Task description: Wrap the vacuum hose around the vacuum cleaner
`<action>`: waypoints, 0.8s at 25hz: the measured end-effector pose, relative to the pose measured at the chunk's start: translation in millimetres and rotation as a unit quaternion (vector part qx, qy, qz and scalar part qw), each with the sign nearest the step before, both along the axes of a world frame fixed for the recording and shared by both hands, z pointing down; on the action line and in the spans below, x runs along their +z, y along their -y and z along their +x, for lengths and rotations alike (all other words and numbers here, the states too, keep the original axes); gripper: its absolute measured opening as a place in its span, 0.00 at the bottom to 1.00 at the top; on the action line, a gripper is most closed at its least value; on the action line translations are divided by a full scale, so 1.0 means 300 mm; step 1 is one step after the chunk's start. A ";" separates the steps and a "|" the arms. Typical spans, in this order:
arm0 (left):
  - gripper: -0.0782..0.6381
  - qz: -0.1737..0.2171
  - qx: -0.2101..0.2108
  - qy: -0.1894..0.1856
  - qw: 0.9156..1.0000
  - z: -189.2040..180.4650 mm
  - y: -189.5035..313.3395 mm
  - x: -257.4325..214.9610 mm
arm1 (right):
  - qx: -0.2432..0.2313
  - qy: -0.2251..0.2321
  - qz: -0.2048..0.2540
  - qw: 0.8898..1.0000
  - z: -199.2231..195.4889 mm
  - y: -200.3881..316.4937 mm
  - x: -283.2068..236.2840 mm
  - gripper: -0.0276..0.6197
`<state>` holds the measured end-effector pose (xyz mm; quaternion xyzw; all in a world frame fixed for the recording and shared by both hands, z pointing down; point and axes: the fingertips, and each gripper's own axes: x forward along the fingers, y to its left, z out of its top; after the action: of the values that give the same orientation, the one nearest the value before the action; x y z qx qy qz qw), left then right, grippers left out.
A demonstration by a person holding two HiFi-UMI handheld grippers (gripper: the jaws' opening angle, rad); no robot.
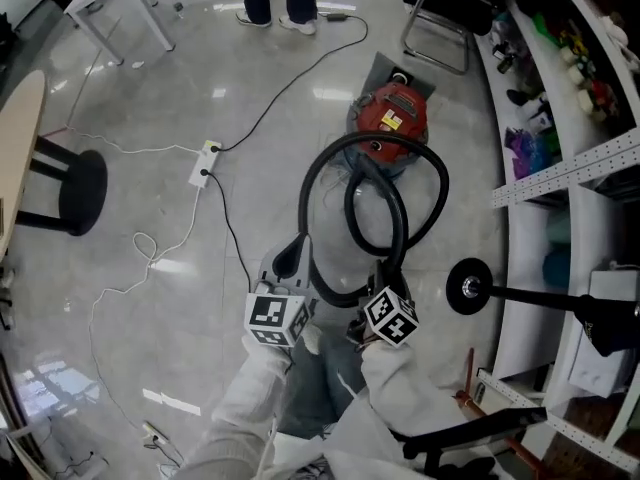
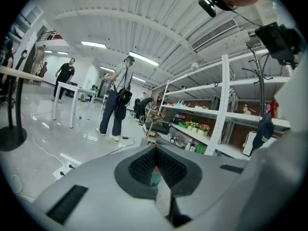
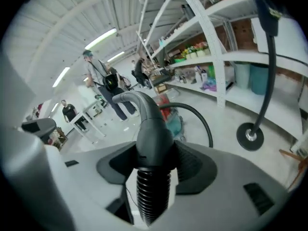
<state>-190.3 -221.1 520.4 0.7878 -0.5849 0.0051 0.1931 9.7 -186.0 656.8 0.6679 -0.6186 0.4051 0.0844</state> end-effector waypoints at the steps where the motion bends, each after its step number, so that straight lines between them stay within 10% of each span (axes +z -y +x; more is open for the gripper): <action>1: 0.10 0.006 -0.002 0.000 1.000 -0.019 0.000 -0.072 | -0.020 -0.003 0.018 1.000 -0.041 0.033 -0.093 0.42; 11: 0.10 0.086 -0.003 0.026 0.996 -0.207 0.045 -0.628 | -0.112 0.079 0.198 0.971 -0.425 0.337 -1.025 0.42; 20: 0.10 0.086 -0.006 0.077 0.993 -0.319 0.211 -0.908 | -0.165 0.084 0.237 0.954 -0.638 0.562 -1.412 0.42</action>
<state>-285.9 -284.4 248.2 0.7952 -0.6009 0.0144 0.0795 -181.8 -354.7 233.2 0.5211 -0.8031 0.2820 -0.0625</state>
